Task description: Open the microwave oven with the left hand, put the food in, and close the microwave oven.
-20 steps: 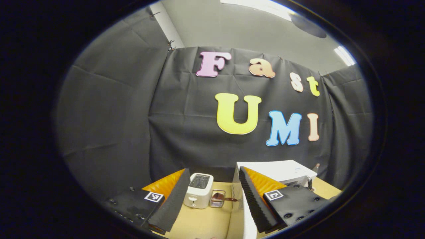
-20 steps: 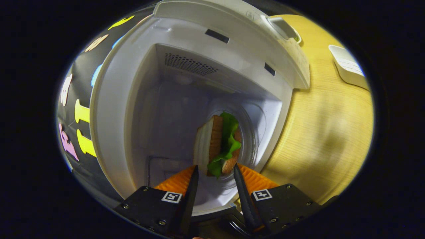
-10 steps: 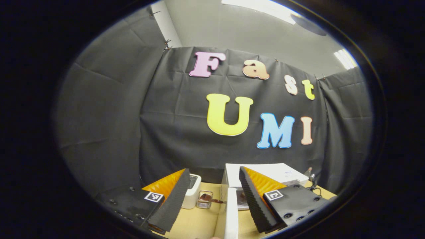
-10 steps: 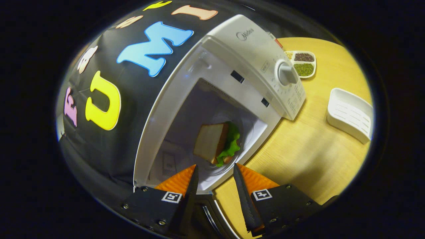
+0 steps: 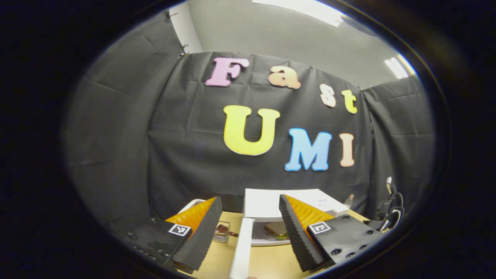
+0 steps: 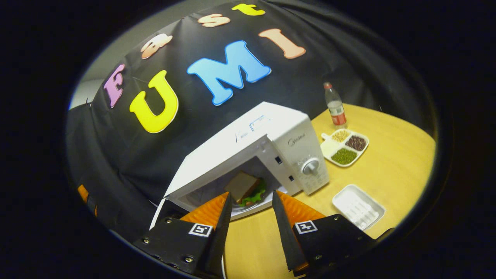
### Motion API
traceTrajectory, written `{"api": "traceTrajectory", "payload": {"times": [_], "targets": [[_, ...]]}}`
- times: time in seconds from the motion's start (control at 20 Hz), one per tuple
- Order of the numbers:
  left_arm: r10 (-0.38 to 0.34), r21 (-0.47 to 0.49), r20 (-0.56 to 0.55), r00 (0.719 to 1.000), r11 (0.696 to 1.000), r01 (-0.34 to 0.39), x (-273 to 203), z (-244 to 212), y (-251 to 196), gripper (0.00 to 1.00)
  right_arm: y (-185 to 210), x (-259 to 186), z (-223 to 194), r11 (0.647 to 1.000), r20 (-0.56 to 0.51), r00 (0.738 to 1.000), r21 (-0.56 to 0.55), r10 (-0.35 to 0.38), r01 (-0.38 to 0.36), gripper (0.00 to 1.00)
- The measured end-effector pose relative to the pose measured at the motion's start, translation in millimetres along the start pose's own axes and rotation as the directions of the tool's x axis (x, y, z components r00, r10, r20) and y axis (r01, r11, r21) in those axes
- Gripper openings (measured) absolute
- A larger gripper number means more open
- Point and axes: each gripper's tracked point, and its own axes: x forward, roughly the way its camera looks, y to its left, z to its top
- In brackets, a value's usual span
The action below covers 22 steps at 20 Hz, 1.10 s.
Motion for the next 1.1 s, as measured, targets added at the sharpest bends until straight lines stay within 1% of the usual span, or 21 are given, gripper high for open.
{"api": "traceTrajectory", "payload": {"times": [0.05,0.1,0.15,0.25,0.3,0.35,0.4,0.45,0.5,0.55,0.6,0.65,0.7,0.9,1.0,1.1], "targets": [[-0.009,0.002,0.001,1.000,1.000,0.009,1,1,-9,0.97,-3,-9,14,0.999,0.033,0.999,-0.046,-0.003,0.004,0.62],[-0.017,0.005,0.005,1.000,1.000,0.016,2,2,-19,0.95,-5,-18,29,0.996,0.065,0.998,-0.092,-0.003,0.009,0.63],[-0.024,0.011,0.009,1.000,1.000,0.024,3,1,-28,0.95,-8,-27,45,0.990,0.101,0.995,-0.138,-0.006,0.020,0.63],[-0.038,0.021,0.011,0.999,0.999,0.038,5,2,-46,0.95,-10,-45,76,0.973,0.169,0.986,-0.229,0.005,0.035,0.65],[-0.045,0.023,0.013,0.999,0.999,0.044,5,3,-55,0.95,-9,-51,85,0.963,0.179,0.984,-0.268,0.011,0.037,0.65],[-0.049,0.030,0.012,0.999,0.998,0.049,5,1,-64,0.97,-11,-61,91,0.950,0.178,0.984,-0.311,0.015,0.042,0.74],[-0.050,0.040,0.013,0.999,0.998,0.050,4,-1,-72,0.97,-11,-68,101,0.938,0.193,0.981,-0.343,0.019,0.050,0.82],[-0.053,0.048,0.016,0.998,0.998,0.052,4,-1,-80,0.95,-8,-72,111,0.928,0.219,0.975,-0.368,0.032,0.052,0.97],[-0.051,0.055,0.017,0.999,0.997,0.050,2,-1,-86,0.97,-6,-79,122,0.920,0.244,0.969,-0.389,0.043,0.057,0.97],[-0.044,0.064,0.021,0.999,0.997,0.043,1,-1,-90,0.97,-5,-89,130,0.914,0.261,0.964,-0.400,0.053,0.058,0.97],[-0.047,0.070,0.026,0.999,0.997,0.045,0,1,-96,0.95,-2,-97,139,0.913,0.274,0.959,-0.406,0.070,0.049,0.97],[-0.054,0.073,0.028,0.998,0.996,0.052,-3,1,-104,0.97,2,-104,148,0.913,0.287,0.954,-0.407,0.087,0.039,0.97],[-0.056,0.080,0.026,0.998,0.995,0.054,-5,1,-109,0.92,2,-110,157,0.913,0.299,0.950,-0.407,0.089,0.043,0.97],[-0.060,0.091,0.022,0.998,0.994,0.057,-11,1,-117,0.92,-3,-128,183,0.904,0.347,0.932,-0.423,0.103,0.057,0.96],[-0.066,0.089,0.021,0.998,0.994,0.064,-12,2,-118,0.94,-6,-134,188,0.904,0.356,0.929,-0.422,0.102,0.063,0.96],[-0.072,0.088,0.008,0.997,0.994,0.071,-14,1,-117,0.94,-8,-138,191,0.904,0.366,0.926,-0.422,0.096,0.073,0.96]]}}
